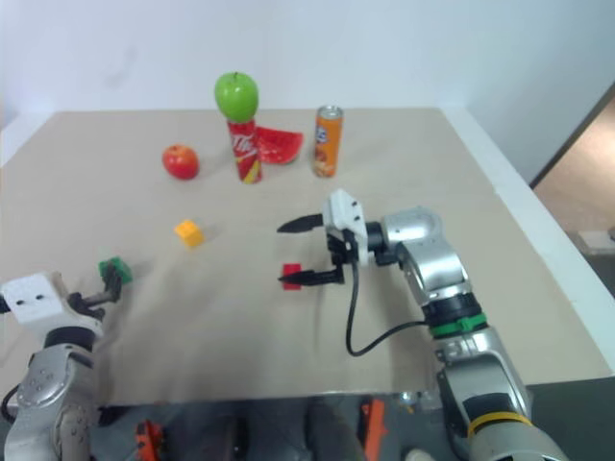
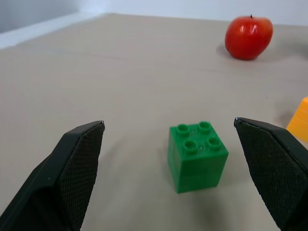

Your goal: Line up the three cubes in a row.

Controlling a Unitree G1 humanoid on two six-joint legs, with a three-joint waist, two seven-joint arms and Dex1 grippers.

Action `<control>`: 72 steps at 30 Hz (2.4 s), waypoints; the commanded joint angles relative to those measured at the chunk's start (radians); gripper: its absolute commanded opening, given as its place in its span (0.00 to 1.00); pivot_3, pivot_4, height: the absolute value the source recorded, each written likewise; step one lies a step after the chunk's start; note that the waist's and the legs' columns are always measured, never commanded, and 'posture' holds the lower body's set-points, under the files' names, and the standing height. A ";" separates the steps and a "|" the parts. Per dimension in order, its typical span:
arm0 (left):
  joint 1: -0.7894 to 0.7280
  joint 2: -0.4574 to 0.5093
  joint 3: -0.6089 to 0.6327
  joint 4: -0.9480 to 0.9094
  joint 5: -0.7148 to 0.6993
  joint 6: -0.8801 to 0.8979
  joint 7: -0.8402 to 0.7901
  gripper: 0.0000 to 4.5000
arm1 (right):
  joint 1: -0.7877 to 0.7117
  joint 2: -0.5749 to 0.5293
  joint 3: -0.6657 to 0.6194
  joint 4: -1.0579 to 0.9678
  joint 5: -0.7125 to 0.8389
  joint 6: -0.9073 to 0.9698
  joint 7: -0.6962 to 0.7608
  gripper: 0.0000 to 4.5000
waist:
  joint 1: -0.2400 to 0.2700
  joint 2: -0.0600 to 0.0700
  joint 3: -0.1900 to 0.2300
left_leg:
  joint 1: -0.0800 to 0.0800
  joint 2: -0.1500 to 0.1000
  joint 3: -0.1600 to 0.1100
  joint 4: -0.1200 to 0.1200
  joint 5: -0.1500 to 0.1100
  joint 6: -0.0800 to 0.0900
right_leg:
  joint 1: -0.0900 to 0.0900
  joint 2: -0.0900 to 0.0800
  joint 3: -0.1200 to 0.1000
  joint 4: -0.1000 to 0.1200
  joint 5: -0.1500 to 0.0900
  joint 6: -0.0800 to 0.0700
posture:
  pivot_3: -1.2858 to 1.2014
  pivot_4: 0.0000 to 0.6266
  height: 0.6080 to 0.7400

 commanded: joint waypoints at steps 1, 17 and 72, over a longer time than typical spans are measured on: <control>-0.020 0.023 -0.007 0.021 -0.001 0.000 -0.018 1.00 | -0.027 0.007 -0.023 -0.023 0.028 0.020 -0.013 0.99 | 0.000 0.000 0.000 | 0.000 0.000 0.000 0.000 0.000 0.000 | 0.000 0.000 0.000 0.000 0.000 0.000 | 0.52 0.24 1.00; -0.106 0.072 -0.027 0.184 0.014 -0.023 -0.065 0.94 | -0.060 0.021 -0.052 -0.095 0.184 0.388 -0.111 1.00 | 0.001 0.000 0.000 | 0.000 0.000 0.000 0.000 0.000 0.000 | 0.000 0.000 -0.001 0.000 0.000 0.000 | 0.52 0.24 1.00; -0.753 0.465 -0.592 0.848 -0.006 -0.352 -1.458 0.29 | 0.052 -0.063 -0.051 -0.205 0.103 0.219 -0.144 1.00 | 0.003 0.001 0.001 | -0.008 0.000 -0.003 -0.001 0.000 0.001 | -0.006 0.001 -0.004 0.000 -0.003 -0.001 | 0.52 0.24 1.00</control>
